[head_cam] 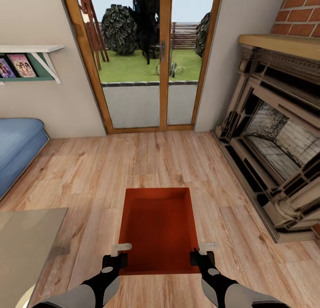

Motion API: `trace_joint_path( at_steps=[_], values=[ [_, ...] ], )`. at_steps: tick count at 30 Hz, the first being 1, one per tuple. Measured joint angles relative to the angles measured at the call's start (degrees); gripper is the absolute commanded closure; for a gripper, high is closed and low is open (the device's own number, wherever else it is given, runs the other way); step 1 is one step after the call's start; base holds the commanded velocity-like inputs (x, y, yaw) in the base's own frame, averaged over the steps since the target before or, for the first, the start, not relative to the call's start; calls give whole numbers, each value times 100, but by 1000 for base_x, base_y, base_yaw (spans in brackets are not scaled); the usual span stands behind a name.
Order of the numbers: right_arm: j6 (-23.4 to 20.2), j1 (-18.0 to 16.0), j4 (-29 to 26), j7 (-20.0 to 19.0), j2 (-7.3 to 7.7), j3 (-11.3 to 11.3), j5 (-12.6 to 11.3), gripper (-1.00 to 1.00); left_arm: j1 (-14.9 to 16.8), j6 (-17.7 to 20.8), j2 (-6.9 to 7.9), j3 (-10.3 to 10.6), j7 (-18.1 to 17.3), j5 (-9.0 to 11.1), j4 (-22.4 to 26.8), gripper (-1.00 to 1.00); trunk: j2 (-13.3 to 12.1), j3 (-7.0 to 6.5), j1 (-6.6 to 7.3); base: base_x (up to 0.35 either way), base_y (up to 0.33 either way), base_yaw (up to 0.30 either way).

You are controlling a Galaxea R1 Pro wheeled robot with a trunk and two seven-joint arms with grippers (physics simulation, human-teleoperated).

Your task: Move the two storage containers from the living room to the garage. In the garage, place one container on the floor and stack the other container on top of it (either order is fine).

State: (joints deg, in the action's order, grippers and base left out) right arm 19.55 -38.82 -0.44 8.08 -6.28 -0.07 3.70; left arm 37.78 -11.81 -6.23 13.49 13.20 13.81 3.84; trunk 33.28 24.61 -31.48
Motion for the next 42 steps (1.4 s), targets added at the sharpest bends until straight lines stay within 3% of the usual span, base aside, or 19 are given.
trace_joint_path(
  at_steps=[42],
  values=[
    [9, 0, 1, -40, 18, 65, -86, 100, 0, -13, -13, 17, 10, 29, -7, 100, -1, -398, 0, 0, 0, 0]
  ],
)
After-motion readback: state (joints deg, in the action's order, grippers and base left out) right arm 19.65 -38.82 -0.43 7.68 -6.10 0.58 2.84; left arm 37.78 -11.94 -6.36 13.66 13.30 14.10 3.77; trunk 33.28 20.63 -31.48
